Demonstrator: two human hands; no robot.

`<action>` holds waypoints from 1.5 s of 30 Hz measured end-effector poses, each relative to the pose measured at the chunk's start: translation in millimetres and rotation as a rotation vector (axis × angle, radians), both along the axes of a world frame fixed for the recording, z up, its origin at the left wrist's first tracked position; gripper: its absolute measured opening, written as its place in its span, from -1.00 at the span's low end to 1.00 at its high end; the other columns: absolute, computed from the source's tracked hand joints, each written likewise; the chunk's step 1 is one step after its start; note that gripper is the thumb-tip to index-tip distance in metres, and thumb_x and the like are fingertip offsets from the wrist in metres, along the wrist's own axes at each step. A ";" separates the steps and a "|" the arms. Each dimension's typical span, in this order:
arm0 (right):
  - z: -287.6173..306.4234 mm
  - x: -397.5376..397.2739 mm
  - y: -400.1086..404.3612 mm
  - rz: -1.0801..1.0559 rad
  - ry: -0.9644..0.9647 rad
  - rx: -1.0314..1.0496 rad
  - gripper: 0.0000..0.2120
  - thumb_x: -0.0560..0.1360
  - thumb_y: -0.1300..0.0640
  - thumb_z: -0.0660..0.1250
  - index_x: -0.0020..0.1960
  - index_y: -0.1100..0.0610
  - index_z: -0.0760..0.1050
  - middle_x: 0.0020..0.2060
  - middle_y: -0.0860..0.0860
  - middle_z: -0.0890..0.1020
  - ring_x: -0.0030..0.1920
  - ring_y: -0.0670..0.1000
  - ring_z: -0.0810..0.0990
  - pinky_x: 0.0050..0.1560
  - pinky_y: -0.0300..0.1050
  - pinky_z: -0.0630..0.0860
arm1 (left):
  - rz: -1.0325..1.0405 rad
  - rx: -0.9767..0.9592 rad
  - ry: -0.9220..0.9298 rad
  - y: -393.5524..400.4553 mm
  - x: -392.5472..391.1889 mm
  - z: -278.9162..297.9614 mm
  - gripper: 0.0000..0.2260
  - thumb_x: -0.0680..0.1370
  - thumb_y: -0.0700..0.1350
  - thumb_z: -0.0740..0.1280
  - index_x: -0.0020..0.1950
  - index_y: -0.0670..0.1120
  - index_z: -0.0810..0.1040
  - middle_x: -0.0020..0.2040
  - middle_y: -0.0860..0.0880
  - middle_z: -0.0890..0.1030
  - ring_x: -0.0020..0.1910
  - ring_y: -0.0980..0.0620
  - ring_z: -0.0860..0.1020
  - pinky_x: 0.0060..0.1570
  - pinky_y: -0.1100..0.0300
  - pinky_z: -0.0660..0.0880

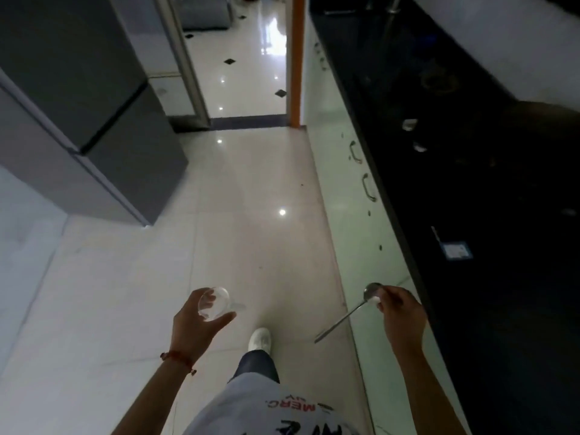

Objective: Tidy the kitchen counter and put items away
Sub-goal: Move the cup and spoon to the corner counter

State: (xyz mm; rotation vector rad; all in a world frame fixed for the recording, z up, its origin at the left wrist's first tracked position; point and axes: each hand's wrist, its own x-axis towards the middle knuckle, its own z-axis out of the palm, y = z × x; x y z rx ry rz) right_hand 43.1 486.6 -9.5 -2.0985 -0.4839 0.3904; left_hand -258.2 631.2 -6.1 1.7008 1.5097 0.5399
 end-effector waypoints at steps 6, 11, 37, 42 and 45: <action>-15.8 -12.5 114.5 0.125 -0.043 -0.003 -0.96 0.41 0.29 0.37 -0.18 0.21 0.59 -0.26 0.15 0.64 -0.26 -0.03 0.58 -0.23 -0.34 0.43 | 0.213 -0.045 -0.004 71.0 -41.3 -12.1 -0.52 0.26 -0.15 0.55 0.11 -0.14 0.48 0.01 -0.10 0.61 -0.04 -0.06 0.55 -0.11 0.20 0.43; -17.2 -19.5 200.5 0.133 -0.062 0.007 -0.93 0.43 0.30 0.35 -0.12 0.29 0.58 -0.24 0.16 0.64 -0.32 -0.12 0.60 -0.29 -0.44 0.45 | 0.170 -0.038 -0.021 157.4 -38.5 -10.3 -0.53 0.24 -0.15 0.55 0.08 -0.12 0.48 -0.05 -0.04 0.59 -0.04 -0.05 0.57 -0.15 0.24 0.46; -2.8 126.3 694.1 0.317 -0.044 0.014 -0.92 0.43 0.33 0.34 -0.08 0.30 0.58 -0.24 0.09 0.59 -0.26 0.05 0.53 -0.28 -0.56 0.41 | 0.190 0.012 0.008 610.4 114.5 12.9 -0.53 0.27 -0.10 0.53 0.10 -0.12 0.46 0.00 -0.04 0.58 -0.03 -0.01 0.53 -0.08 0.23 0.48; -3.0 139.6 801.3 0.323 -0.063 0.047 -0.93 0.42 0.35 0.35 -0.12 0.28 0.59 -0.27 0.07 0.58 -0.32 -0.15 0.55 -0.30 -0.58 0.37 | 0.204 0.008 0.012 708.2 128.1 10.9 -0.54 0.26 -0.13 0.54 0.08 -0.14 0.48 -0.03 -0.05 0.58 -0.04 -0.01 0.53 -0.06 0.25 0.45; -4.7 153.4 859.3 0.278 -0.059 0.054 -0.93 0.41 0.35 0.35 -0.13 0.27 0.59 -0.27 0.10 0.59 -0.33 -0.17 0.53 -0.29 -0.59 0.37 | 0.177 -0.001 0.000 779.5 144.6 7.2 -0.54 0.26 -0.13 0.54 0.08 -0.13 0.47 -0.03 -0.06 0.57 -0.04 -0.02 0.53 -0.04 0.18 0.48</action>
